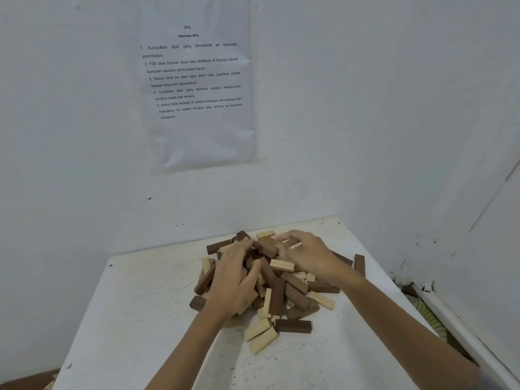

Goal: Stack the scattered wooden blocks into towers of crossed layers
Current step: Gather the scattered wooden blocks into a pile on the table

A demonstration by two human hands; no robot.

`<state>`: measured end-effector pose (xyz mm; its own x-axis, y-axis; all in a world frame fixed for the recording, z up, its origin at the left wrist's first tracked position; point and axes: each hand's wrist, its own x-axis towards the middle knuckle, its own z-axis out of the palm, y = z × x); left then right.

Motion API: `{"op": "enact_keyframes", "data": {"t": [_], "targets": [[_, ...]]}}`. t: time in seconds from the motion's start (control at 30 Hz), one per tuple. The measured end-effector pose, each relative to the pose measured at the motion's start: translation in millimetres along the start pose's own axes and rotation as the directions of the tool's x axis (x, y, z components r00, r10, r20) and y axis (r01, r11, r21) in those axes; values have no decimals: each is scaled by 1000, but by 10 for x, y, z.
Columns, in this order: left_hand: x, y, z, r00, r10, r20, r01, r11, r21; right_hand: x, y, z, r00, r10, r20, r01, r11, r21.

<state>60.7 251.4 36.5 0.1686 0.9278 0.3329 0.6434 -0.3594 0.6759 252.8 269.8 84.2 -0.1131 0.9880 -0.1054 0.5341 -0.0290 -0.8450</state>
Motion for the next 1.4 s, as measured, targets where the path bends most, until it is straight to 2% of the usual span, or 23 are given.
{"op": "enact_keyframes", "data": {"t": [0.1,0.23,0.33,0.43,0.6,0.73,0.9,1.1,1.4], "targets": [[-14,190,128,983,173,54,-179,975,132,10,272,-329,991,108,-77,-112,992,-50],[-13,463,389,913,249,322,-330,916,228,39,759,-698,973,196,-123,-227,911,-343],[25,581,633,834,186,520,-383,873,301,46,960,-835,954,292,62,-215,816,-537],[70,664,843,801,142,581,-407,842,355,88,1094,-846,943,276,188,-92,755,-649],[183,779,1088,751,-31,660,-408,765,499,162,1029,-840,946,214,243,-6,761,-648],[255,795,1121,751,-74,656,-390,752,532,196,1016,-784,935,188,301,58,757,-650],[297,794,1083,746,-69,663,-366,789,493,171,1182,-823,964,65,258,108,792,-601],[327,798,1102,720,-3,694,-429,784,449,125,1295,-832,977,42,211,92,803,-589],[289,884,1112,693,-14,721,-518,686,511,29,1414,-833,997,23,67,19,824,-567]]}}
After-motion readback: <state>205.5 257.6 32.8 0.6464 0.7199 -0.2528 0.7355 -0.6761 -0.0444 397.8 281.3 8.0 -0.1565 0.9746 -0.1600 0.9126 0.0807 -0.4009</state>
